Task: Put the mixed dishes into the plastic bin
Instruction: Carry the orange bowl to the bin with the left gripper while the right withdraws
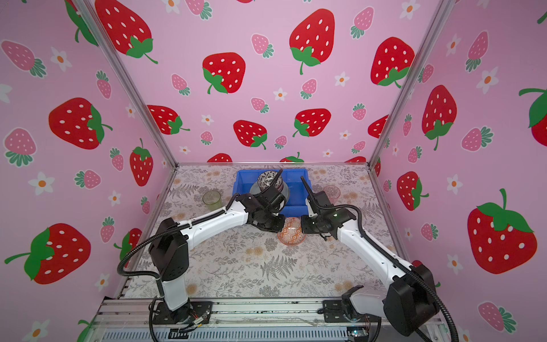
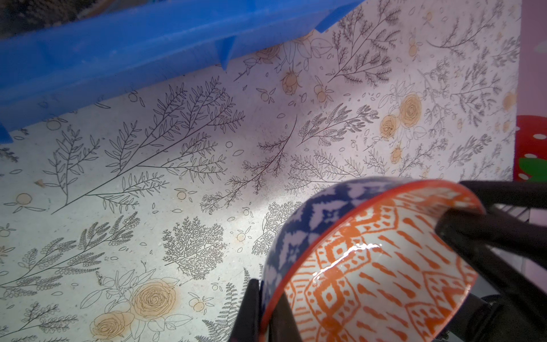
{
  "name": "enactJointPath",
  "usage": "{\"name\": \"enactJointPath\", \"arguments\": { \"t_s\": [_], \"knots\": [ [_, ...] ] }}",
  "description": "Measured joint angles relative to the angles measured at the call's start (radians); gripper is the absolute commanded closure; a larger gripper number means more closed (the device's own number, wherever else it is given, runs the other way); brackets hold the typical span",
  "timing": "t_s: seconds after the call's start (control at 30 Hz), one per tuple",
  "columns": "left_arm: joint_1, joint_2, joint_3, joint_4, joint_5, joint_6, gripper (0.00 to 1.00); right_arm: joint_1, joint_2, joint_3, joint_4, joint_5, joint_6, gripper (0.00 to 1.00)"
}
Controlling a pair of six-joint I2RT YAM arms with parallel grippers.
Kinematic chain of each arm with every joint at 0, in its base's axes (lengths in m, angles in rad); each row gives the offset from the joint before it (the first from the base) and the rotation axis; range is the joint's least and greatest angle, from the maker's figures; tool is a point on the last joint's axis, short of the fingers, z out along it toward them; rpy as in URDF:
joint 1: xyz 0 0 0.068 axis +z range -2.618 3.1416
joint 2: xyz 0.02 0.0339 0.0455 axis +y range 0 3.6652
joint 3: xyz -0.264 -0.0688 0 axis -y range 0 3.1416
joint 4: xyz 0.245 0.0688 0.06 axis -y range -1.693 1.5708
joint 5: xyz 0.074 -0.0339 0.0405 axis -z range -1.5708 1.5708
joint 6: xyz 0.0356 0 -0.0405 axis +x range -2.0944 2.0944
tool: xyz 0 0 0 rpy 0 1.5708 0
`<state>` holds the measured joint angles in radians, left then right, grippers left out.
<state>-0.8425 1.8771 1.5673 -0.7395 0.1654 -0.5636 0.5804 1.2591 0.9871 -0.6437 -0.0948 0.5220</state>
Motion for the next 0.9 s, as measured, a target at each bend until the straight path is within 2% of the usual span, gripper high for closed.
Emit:
{"name": "enactJointPath", "arguments": {
  "t_s": [0.2,0.4,0.6,0.63,0.67,0.7,0.9],
  "knots": [
    [0.0,0.01,0.0,-0.002,-0.001,0.01,1.0,-0.013,-0.036,0.0,-0.002,0.019,-0.001,0.55],
    [0.006,0.013,0.0,-0.025,-0.015,0.021,1.0,-0.039,-0.103,0.0,-0.015,0.046,-0.006,0.34],
    [0.043,0.005,0.005,-0.051,-0.044,0.041,1.0,-0.054,-0.186,-0.014,-0.022,0.063,0.002,0.21],
    [0.055,0.003,0.011,-0.057,-0.05,0.043,1.0,-0.056,-0.2,-0.024,-0.024,0.065,0.004,0.15],
    [0.068,0.001,0.021,-0.065,-0.054,0.045,1.0,-0.057,-0.213,-0.037,-0.029,0.069,0.006,0.05],
    [0.078,-0.001,0.029,-0.071,-0.055,0.047,1.0,-0.058,-0.223,-0.049,-0.033,0.071,0.013,0.01],
    [0.152,-0.006,0.124,-0.105,-0.078,0.071,1.0,-0.058,-0.303,-0.131,-0.067,0.079,0.037,0.01]
  ]
}}
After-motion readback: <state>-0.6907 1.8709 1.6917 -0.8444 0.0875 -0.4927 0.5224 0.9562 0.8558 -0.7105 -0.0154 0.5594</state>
